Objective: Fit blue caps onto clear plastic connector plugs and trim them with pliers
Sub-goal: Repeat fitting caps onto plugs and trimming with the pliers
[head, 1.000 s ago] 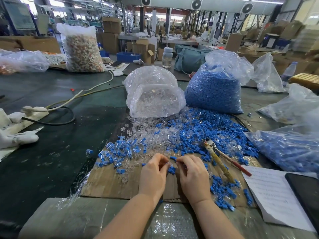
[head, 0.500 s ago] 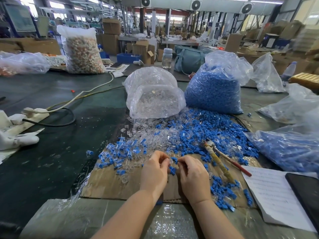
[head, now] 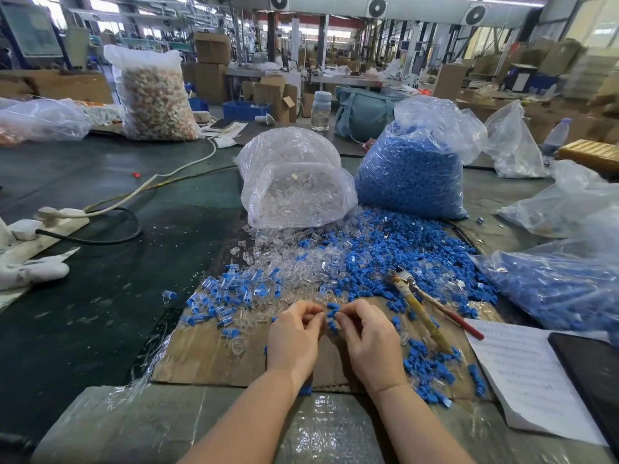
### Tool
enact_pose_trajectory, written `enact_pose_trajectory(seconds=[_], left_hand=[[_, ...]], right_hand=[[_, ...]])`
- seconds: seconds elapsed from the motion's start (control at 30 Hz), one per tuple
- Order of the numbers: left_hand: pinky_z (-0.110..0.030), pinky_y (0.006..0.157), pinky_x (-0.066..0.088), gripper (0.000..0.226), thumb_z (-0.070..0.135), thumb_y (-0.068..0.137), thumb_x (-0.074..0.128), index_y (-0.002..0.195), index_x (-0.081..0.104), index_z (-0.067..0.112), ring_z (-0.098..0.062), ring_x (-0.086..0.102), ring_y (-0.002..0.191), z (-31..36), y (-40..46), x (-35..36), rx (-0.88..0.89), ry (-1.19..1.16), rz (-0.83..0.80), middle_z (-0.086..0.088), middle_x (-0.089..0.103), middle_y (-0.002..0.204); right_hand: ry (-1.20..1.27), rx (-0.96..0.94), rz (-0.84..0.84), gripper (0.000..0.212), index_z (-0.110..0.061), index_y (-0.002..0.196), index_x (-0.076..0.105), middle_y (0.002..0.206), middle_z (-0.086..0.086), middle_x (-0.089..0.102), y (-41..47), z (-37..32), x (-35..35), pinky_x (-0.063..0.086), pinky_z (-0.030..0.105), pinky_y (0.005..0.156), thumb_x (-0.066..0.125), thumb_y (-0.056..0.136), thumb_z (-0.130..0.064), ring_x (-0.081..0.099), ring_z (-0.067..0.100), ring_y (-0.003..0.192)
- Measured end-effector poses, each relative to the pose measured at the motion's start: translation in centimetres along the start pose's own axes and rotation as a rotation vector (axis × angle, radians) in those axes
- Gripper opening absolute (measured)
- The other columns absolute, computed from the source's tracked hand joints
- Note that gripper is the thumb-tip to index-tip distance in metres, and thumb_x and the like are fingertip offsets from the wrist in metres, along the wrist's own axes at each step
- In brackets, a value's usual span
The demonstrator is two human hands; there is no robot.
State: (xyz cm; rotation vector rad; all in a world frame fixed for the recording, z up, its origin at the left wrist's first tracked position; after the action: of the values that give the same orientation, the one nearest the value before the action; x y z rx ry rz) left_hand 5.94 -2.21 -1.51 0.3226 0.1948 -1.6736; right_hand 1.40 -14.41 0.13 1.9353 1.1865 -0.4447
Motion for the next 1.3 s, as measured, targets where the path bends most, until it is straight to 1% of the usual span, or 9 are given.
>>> enact_pose_trajectory(seconds=[0.13, 0.3, 0.5, 0.7, 0.83, 0.9, 1.0, 1.1, 1.3], left_hand=[[-0.011, 0.064, 0.050, 0.019, 0.012, 0.089, 0.059, 0.080, 0.060, 0.028, 0.000, 0.065, 0.071, -0.4, -0.1, -0.4, -0.015, -0.070, 0.006, 0.005, 0.068, 0.078], [-0.029, 0.076, 0.056, 0.014, 0.011, 0.088, 0.061, 0.083, 0.062, 0.023, -0.012, 0.067, 0.079, -0.7, -0.2, -0.6, -0.022, -0.089, 0.011, -0.001, 0.069, 0.081], [-0.011, 0.066, 0.050, 0.020, 0.008, 0.086, 0.064, 0.075, 0.062, 0.026, -0.010, 0.065, 0.076, -0.5, -0.4, -0.5, 0.026, -0.049, -0.008, 0.000, 0.068, 0.077], [-0.015, 0.067, 0.053, 0.021, 0.008, 0.088, 0.060, 0.078, 0.061, 0.026, -0.008, 0.065, 0.075, -0.6, -0.4, -0.5, 0.012, -0.088, -0.017, 0.002, 0.068, 0.078], [-0.018, 0.067, 0.054, 0.020, 0.008, 0.089, 0.058, 0.080, 0.062, 0.025, -0.009, 0.066, 0.076, -0.8, -0.3, -0.5, -0.005, -0.120, -0.023, 0.003, 0.068, 0.079], [-0.017, 0.066, 0.053, 0.021, 0.008, 0.089, 0.059, 0.079, 0.062, 0.026, -0.007, 0.066, 0.075, -0.8, -0.3, -0.6, -0.007, -0.129, -0.016, 0.004, 0.068, 0.078], [-0.010, 0.060, 0.048, 0.022, 0.008, 0.089, 0.060, 0.077, 0.062, 0.026, -0.001, 0.063, 0.069, -0.7, -0.4, -0.7, -0.004, -0.131, -0.010, 0.006, 0.067, 0.075], [-0.012, 0.063, 0.050, 0.020, 0.009, 0.089, 0.059, 0.078, 0.062, 0.026, -0.003, 0.064, 0.072, -0.7, -0.4, -0.7, -0.005, -0.110, -0.011, 0.006, 0.067, 0.076], [-0.009, 0.060, 0.047, 0.023, 0.010, 0.089, 0.059, 0.077, 0.061, 0.029, -0.002, 0.064, 0.072, -0.4, -0.4, -0.7, 0.003, -0.101, -0.009, 0.008, 0.067, 0.075]], right_hand=[[-0.044, -0.032, 0.001, 0.009, -0.015, 0.080, 0.060, 0.075, -0.008, 0.056, -0.1, -0.3, 0.1, 0.040, 0.020, 0.065, 0.062, 0.088, -0.018, 0.049, 0.007, 0.071], [-0.137, -0.074, 0.001, 0.016, -0.014, 0.072, 0.056, 0.068, -0.002, 0.056, -0.3, -0.9, 0.5, 0.039, 0.028, 0.059, 0.065, 0.085, -0.018, 0.051, 0.016, 0.066], [-0.191, -0.138, 0.028, 0.020, -0.012, 0.066, 0.056, 0.062, 0.001, 0.056, -0.4, -1.4, 0.4, 0.042, 0.032, 0.054, 0.072, 0.079, -0.014, 0.053, 0.021, 0.060], [-0.159, -0.192, 0.052, 0.014, -0.013, 0.073, 0.062, 0.067, -0.004, 0.060, -0.6, -1.8, 0.0, 0.047, 0.028, 0.054, 0.076, 0.077, -0.017, 0.055, 0.015, 0.063], [-0.117, -0.204, 0.049, 0.020, -0.013, 0.093, 0.067, 0.085, -0.005, 0.065, -0.7, -1.8, -0.1, 0.047, 0.021, 0.070, 0.076, 0.075, -0.013, 0.059, 0.012, 0.079], [-0.113, -0.222, 0.039, 0.025, -0.014, 0.098, 0.068, 0.089, -0.005, 0.065, -0.7, -1.9, -0.1, 0.047, 0.021, 0.074, 0.076, 0.075, -0.011, 0.060, 0.013, 0.083], [-0.109, -0.247, 0.031, 0.021, -0.016, 0.093, 0.070, 0.085, -0.005, 0.064, -0.6, -2.1, -0.1, 0.052, 0.026, 0.069, 0.076, 0.074, -0.010, 0.060, 0.014, 0.079], [-0.099, -0.257, 0.045, 0.015, -0.015, 0.088, 0.070, 0.081, -0.003, 0.063, -0.6, -2.1, -0.3, 0.053, 0.031, 0.064, 0.075, 0.074, -0.012, 0.060, 0.017, 0.075], [-0.075, -0.248, 0.028, 0.021, -0.016, 0.096, 0.073, 0.083, -0.004, 0.063, -0.5, -1.9, 0.0, 0.052, 0.029, 0.066, 0.078, 0.075, -0.016, 0.059, 0.015, 0.077]])
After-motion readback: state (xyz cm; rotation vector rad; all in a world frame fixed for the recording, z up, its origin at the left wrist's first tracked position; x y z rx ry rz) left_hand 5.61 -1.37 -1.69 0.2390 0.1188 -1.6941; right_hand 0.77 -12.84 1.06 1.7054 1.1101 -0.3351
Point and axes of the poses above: each hand's wrist, its own y-axis towards the middle knuckle, its own x-axis out of the palm, z = x × y, the point moved 6 cm from there along y, towards the middle knuckle
